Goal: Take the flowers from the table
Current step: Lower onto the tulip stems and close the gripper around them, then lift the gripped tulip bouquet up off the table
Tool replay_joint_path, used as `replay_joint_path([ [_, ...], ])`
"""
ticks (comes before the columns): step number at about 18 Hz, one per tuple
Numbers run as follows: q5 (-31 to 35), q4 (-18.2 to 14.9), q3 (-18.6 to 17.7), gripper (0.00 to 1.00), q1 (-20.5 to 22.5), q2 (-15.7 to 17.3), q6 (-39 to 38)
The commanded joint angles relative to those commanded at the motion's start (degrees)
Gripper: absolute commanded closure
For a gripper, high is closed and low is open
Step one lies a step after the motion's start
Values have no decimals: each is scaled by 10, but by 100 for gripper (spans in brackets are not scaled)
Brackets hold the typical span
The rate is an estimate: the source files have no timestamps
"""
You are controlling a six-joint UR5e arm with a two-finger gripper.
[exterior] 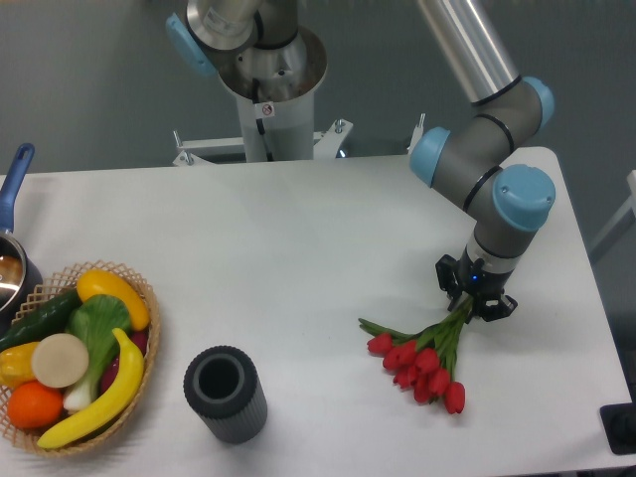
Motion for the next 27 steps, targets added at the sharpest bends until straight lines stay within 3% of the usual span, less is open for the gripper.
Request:
replay_joint_path([
  [5, 0, -1, 0, 83, 0, 0, -5],
  [16, -3, -1, 0, 85, 2, 23, -11],
  [19, -14, 2, 3, 84, 2, 51, -20],
  [27, -191, 2, 7, 84, 14, 125, -106],
])
